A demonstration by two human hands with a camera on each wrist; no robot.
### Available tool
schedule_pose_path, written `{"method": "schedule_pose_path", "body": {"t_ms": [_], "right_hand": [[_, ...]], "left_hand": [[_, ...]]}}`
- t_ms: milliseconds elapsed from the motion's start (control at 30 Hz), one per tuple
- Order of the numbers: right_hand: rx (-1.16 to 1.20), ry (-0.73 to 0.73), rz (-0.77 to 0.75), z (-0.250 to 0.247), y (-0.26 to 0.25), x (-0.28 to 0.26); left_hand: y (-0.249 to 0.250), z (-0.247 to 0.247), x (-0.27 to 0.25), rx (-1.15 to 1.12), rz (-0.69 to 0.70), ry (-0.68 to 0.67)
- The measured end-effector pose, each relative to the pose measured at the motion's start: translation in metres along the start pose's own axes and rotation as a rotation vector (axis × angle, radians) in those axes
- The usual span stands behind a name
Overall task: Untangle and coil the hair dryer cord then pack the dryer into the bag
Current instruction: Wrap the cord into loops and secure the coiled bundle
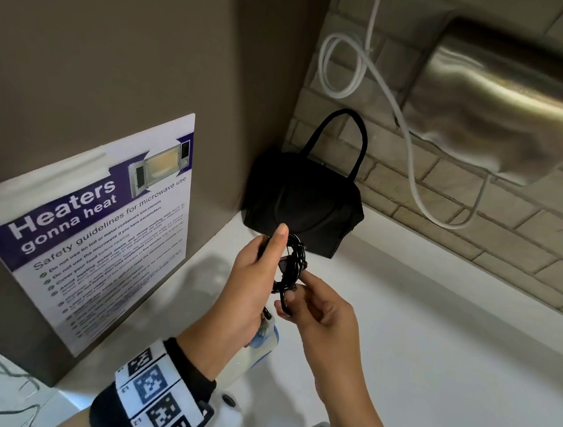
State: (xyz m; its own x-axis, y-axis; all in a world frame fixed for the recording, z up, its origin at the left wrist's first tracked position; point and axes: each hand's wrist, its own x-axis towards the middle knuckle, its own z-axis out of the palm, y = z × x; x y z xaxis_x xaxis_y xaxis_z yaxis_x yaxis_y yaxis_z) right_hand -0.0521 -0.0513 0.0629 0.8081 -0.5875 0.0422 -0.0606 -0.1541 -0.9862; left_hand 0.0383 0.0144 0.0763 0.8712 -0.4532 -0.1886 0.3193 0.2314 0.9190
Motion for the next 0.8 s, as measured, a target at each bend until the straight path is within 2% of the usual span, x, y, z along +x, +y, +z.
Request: {"method": "schedule_pose_path", "body": {"t_ms": [100, 267, 400, 567, 700, 800], "right_hand": [[-0.024, 0.024, -0.027, -0.001, 0.000, -0.001], [-0.013, 0.013, 0.014, -0.001, 0.000, 0.000], [-0.039, -0.016, -0.039, 0.002, -0.003, -0.003], [0.163, -0.053, 0.010, 0.000, -0.007, -0.001], [0.073, 0.019, -0.058, 0.002, -0.015, 0.002], [0.024, 0.056, -0.041, 0.000, -0.019, 0.005]], "left_hand": [[-0.002, -0.003, 0.002, 0.015, -0.014, 0.011], [-0.005, -0.002, 0.001, 0.019, 0.005, -0.030], [-0.004, -0.002, 0.003, -0.115, -0.082, -0.102], [0.000, -0.007, 0.008, -0.236, -0.226, -0.234], [-0.001, -0.004, 0.005, -0.207, -0.238, -0.241], [-0.003, -0.002, 0.001, -0.139, -0.214, -0.217]]}}
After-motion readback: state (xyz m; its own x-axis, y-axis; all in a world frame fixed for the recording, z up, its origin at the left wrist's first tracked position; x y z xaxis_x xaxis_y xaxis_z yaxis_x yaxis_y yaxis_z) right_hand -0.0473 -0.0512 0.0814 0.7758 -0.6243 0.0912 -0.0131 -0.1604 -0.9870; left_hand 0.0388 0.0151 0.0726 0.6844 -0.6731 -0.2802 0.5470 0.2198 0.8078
